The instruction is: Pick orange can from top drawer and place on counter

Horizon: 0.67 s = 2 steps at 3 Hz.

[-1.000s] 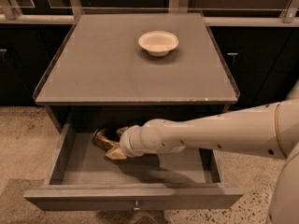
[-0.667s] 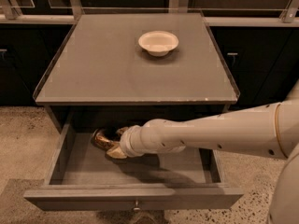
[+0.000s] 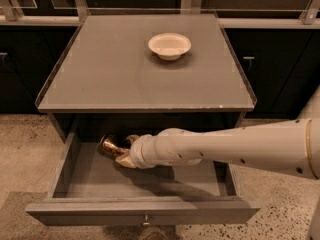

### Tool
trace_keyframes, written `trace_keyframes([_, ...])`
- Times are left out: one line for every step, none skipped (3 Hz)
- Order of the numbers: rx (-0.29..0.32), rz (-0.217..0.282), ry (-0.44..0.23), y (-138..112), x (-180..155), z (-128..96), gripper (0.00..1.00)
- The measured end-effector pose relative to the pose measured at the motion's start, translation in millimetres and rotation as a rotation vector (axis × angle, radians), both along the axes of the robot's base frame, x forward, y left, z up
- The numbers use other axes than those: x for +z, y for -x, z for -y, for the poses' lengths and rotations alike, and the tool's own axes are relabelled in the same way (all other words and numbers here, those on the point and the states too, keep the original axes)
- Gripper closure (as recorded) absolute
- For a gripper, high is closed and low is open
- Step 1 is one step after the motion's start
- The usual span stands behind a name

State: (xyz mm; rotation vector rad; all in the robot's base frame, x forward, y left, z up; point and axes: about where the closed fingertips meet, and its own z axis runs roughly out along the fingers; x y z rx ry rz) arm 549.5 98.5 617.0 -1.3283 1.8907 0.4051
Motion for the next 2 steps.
trace_keyframes([0.048,0.015,-0.081,14.7,5.6,-6.3,1.0])
trace_keyframes([0.052,0.023,-0.145,55.9,26.5,-5.0,1.0])
